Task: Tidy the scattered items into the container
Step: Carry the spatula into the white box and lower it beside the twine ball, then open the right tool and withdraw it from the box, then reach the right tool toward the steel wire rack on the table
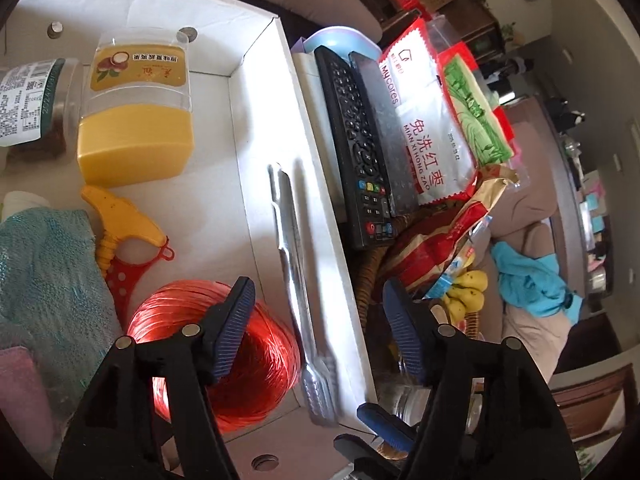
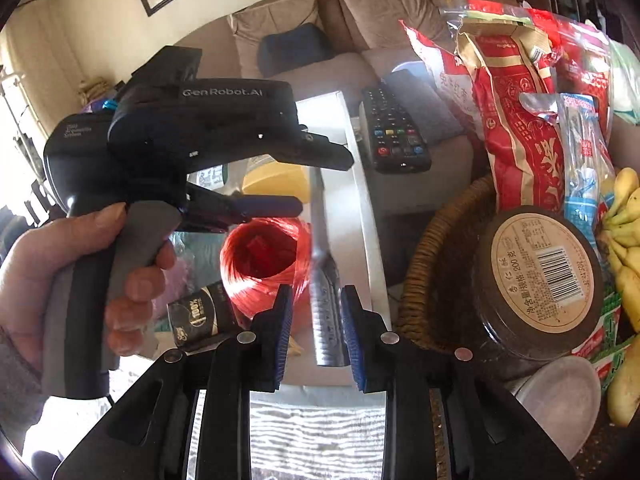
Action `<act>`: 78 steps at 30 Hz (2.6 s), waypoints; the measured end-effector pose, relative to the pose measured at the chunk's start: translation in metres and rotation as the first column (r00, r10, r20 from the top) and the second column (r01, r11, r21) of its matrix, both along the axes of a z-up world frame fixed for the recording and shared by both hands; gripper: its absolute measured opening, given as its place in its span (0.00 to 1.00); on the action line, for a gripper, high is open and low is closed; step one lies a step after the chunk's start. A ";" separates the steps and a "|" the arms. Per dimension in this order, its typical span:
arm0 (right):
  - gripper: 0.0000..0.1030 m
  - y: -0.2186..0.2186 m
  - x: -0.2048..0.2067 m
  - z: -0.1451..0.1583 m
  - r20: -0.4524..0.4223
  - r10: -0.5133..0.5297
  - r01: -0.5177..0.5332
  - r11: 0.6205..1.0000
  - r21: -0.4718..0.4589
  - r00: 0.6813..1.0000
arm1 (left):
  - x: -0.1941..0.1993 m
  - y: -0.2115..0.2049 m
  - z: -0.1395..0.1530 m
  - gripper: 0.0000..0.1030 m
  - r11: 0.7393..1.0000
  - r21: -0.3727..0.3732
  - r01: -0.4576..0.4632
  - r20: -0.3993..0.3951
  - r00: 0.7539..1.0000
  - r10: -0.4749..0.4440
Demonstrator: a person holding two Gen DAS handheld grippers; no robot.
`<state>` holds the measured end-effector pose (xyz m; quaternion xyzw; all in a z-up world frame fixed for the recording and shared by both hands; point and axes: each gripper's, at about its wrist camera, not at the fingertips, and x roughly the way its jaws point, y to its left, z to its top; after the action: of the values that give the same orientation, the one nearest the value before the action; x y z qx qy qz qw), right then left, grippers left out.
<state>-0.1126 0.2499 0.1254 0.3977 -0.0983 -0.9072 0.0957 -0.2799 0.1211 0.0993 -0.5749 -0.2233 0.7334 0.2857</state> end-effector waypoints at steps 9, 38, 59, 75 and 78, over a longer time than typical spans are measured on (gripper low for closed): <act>0.41 0.002 0.030 0.024 -0.031 -0.038 0.037 0.999 -0.030 0.999 | 0.042 -0.060 0.043 0.66 0.999 -0.030 -0.018 -0.067 0.998 0.016; 0.82 -0.119 0.121 0.100 -0.090 0.083 -0.073 0.992 0.105 0.993 | 0.258 -0.200 0.083 1.00 0.924 -0.359 -0.130 -0.241 0.969 0.042; 1.00 -0.217 0.233 0.162 -0.145 0.189 -0.181 0.981 0.066 0.971 | 0.408 -0.302 0.171 1.00 0.875 -0.346 -0.338 -0.412 0.893 0.182; 1.00 -0.303 0.190 0.092 -0.057 0.406 -0.401 0.913 0.081 0.912 | 0.360 -0.461 0.088 1.00 0.740 -0.277 -0.613 -0.300 0.787 0.539; 1.00 -0.331 0.167 0.063 -0.031 0.463 -0.458 0.883 0.102 0.886 | 0.331 -0.468 0.062 1.00 0.711 -0.275 -0.647 -0.301 0.760 0.576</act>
<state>0.0540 -0.0812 0.1886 0.3888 0.0432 -0.8726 0.2926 0.0507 -0.3469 0.1615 -0.4364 -0.2336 0.8664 -0.0656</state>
